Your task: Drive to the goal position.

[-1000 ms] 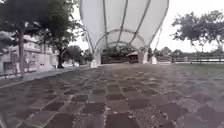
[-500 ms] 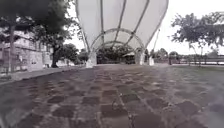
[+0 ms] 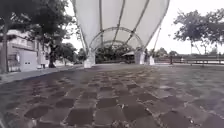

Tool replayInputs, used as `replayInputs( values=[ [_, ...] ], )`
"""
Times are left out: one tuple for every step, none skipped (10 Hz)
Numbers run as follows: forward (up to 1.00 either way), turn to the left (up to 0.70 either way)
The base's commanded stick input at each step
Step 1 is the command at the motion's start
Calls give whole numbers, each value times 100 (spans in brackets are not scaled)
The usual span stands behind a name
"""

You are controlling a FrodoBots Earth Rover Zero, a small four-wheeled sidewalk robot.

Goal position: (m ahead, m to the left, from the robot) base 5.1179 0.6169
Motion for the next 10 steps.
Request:
replayInputs(
  values=[
    [100,0],
    [100,0],
    [100,0],
    [100,0],
    [100,6],
    [100,23],
    [100,33],
    [100,0],
    [100,0],
    [100,0]
  ],
)
